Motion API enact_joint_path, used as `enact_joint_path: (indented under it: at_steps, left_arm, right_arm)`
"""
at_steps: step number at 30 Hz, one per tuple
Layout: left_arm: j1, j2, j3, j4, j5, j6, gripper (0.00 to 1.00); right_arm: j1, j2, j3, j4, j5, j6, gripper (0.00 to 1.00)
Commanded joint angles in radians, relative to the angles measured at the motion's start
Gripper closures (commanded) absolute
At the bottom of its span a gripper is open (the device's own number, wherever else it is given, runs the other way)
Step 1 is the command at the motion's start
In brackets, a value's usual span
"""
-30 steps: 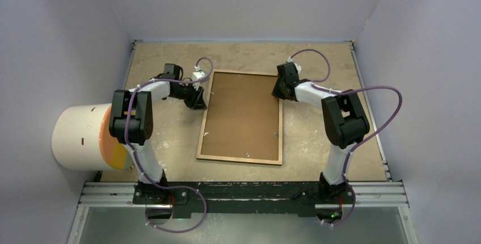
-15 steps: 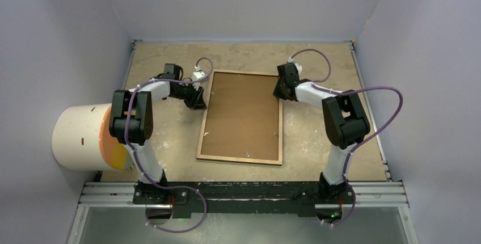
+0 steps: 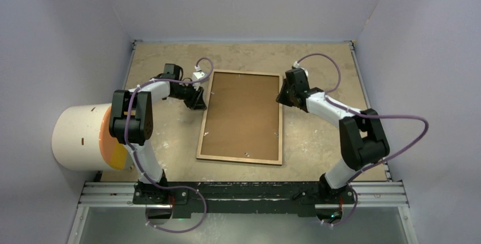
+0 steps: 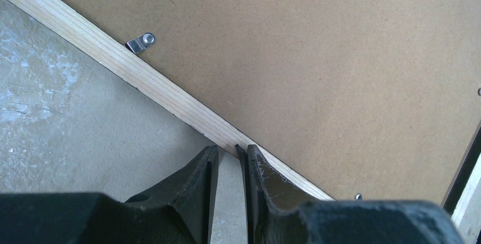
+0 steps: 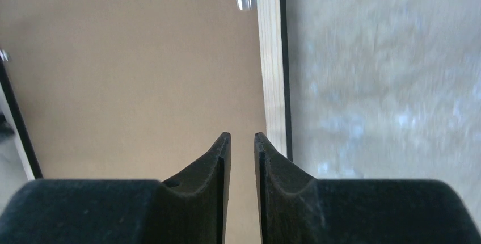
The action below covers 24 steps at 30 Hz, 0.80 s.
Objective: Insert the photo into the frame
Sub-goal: Install the photo frame at the center of the board.
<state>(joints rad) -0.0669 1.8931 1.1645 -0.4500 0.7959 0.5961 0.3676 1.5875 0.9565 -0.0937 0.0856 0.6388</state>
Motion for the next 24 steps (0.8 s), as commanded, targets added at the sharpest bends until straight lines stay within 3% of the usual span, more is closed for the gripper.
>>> enact_joint_path:
  at_steps: [1,9,24]
  left_arm:
    - [-0.001,-0.014,-0.029,-0.066,-0.067,0.045,0.75]
    - [-0.001,-0.018,-0.038,-0.064,-0.072,0.046,0.75]
    - [-0.001,-0.019,-0.042,-0.06,-0.073,0.047,0.75]
  right_arm:
    - [0.047,-0.119,-0.097,-0.08,-0.061,0.033,0.76]
    - [0.183,-0.185,-0.155,-0.189,-0.06,0.081,0.8]
    - [0.192,-0.2,-0.21,-0.275,-0.061,0.064,0.82]
